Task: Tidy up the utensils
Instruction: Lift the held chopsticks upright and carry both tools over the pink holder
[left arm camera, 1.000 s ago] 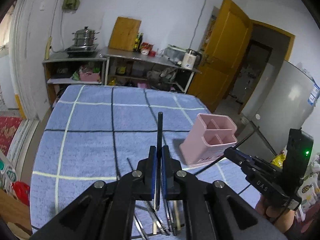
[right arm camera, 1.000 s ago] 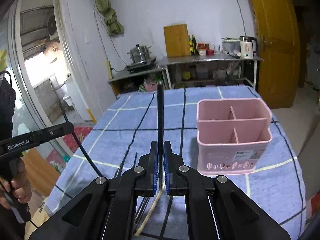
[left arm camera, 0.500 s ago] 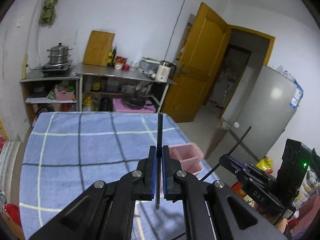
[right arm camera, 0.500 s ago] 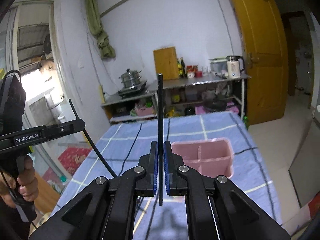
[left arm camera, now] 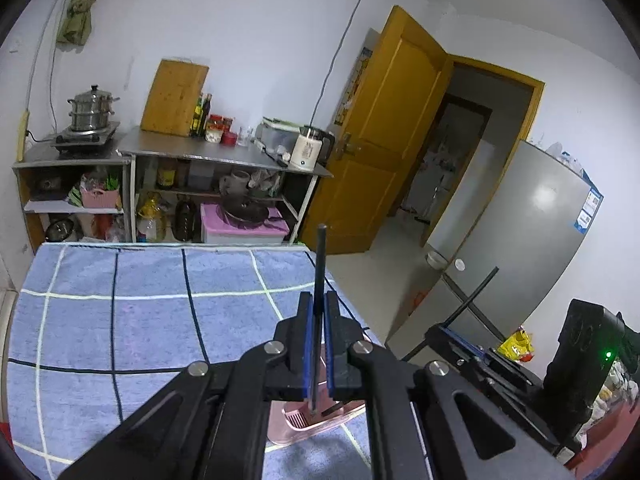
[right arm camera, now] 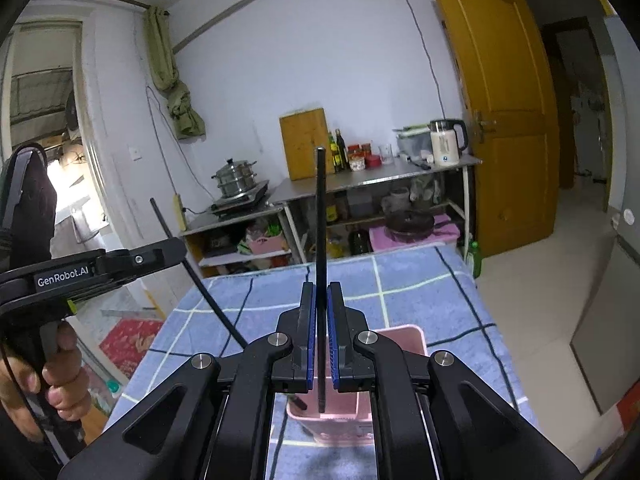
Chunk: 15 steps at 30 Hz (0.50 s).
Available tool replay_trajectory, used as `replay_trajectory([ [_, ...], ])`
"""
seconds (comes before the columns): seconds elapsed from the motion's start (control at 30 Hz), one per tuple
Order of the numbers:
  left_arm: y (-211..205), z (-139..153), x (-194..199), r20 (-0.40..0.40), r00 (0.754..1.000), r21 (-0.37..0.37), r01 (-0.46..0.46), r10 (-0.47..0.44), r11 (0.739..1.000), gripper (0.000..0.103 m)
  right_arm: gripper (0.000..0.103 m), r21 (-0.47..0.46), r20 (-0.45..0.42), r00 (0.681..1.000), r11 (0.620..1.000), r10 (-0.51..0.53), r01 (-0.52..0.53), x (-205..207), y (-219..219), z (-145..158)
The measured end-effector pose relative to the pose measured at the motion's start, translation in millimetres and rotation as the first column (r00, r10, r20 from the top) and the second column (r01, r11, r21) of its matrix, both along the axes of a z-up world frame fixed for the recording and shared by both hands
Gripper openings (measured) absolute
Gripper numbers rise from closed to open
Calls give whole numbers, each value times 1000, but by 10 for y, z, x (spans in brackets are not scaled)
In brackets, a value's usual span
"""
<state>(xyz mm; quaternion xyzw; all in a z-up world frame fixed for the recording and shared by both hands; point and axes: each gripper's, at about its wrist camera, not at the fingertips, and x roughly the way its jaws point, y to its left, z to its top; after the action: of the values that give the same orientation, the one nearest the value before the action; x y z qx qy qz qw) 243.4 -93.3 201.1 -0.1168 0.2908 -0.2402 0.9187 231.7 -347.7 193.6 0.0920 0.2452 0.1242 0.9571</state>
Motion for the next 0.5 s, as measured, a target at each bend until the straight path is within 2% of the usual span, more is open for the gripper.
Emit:
replay_trajectory([
  [0.33,-122,-563,278,-106,994,40,17,-13,999,5,6,2,-116,993,1000,15,-15,270,-11,-539],
  [0.5,-157,-724,324,-136,991,49,27,-20,998,5,6,-12,-148,989,1000,16,-18,345,-5,-680],
])
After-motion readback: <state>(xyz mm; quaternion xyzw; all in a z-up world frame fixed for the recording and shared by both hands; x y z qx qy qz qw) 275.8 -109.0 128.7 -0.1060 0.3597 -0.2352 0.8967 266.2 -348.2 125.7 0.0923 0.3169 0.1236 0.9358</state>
